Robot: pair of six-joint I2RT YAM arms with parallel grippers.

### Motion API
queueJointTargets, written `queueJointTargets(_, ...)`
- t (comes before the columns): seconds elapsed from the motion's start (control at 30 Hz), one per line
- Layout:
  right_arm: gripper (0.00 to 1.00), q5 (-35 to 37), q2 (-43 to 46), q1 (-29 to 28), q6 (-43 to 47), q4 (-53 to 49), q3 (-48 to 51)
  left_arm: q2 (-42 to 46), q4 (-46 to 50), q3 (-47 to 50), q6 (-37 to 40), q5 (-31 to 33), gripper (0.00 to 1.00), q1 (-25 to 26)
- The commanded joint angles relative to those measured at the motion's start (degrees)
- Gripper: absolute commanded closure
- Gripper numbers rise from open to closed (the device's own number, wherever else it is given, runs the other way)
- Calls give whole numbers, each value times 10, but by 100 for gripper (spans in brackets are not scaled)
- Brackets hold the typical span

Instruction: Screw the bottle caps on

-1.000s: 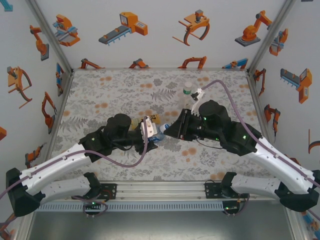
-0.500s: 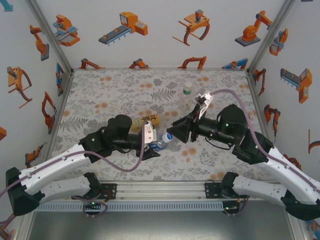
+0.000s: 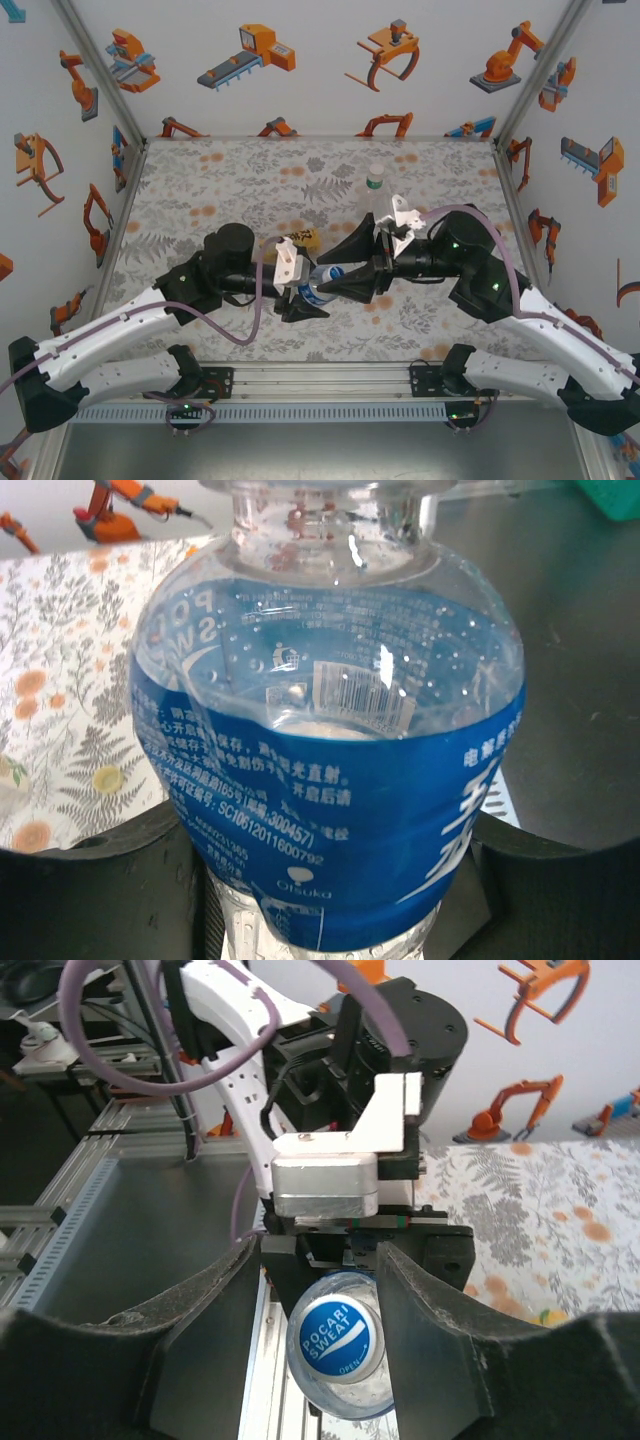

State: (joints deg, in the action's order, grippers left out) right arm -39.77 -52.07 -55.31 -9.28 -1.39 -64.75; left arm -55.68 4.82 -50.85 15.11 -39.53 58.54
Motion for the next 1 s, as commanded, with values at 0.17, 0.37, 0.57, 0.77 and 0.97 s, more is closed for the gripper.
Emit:
queueJointTargets(0.17,58,-35,4,0,16,52,11,0,-47,-32,-23,-57,100,2)
queueJointTargets(0.37,68,-23,10,0,6,79,20,-2,-51,-31,-27,-57,100,3)
queueJointTargets(0.57,95,53,24,1,-7,73,33,-4,-43,-29,-26,-33,100,3)
queueJointTargets(0.77,100,303,60,0,-87,49,75,-4,-51,-19,-28,50,100,5)
queueJointTargets(0.97,100,506,45,-1,-269,-70,49,-16,-81,-21,-27,126,100,22)
